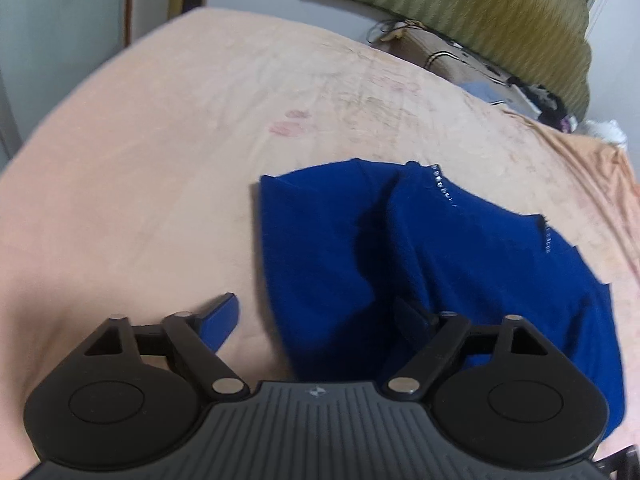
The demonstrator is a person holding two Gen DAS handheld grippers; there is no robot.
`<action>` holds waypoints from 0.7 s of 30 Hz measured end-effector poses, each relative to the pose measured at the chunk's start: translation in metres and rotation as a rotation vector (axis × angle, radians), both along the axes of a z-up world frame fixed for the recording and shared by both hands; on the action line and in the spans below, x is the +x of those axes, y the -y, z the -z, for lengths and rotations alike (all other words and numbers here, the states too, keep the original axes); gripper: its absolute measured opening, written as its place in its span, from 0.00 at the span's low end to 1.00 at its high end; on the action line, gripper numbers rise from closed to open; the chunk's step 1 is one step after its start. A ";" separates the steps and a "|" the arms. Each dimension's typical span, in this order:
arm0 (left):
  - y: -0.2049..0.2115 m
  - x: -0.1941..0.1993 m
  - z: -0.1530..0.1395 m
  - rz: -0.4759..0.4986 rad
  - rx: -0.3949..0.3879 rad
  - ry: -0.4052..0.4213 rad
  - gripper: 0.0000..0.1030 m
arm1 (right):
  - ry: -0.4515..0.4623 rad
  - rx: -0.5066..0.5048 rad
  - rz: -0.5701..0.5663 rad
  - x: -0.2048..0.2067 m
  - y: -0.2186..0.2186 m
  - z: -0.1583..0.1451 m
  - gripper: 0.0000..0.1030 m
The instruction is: Fold small clothes
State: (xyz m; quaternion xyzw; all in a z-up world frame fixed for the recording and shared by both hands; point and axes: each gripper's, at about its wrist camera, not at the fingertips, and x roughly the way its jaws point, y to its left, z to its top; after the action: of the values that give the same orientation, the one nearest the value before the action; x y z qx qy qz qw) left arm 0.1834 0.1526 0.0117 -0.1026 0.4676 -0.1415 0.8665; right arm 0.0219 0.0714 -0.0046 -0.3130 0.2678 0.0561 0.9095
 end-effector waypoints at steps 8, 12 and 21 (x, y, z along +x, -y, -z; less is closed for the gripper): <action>-0.012 0.020 0.004 0.015 -0.167 -0.025 0.87 | 0.038 -0.054 -0.043 0.015 -0.020 0.008 0.75; -0.027 0.027 0.011 0.004 -0.305 -0.043 0.88 | 0.047 -0.047 -0.054 0.017 -0.022 0.009 0.76; -0.035 0.044 0.026 0.010 -0.539 -0.087 0.88 | 0.064 -0.034 -0.056 0.016 -0.020 0.011 0.77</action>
State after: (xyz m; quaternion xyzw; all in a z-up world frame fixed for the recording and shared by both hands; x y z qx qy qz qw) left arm 0.2276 0.1874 -0.0144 -0.3333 0.4503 -0.2608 0.7862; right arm 0.0376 0.0914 -0.0154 -0.3373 0.2308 0.0671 0.9102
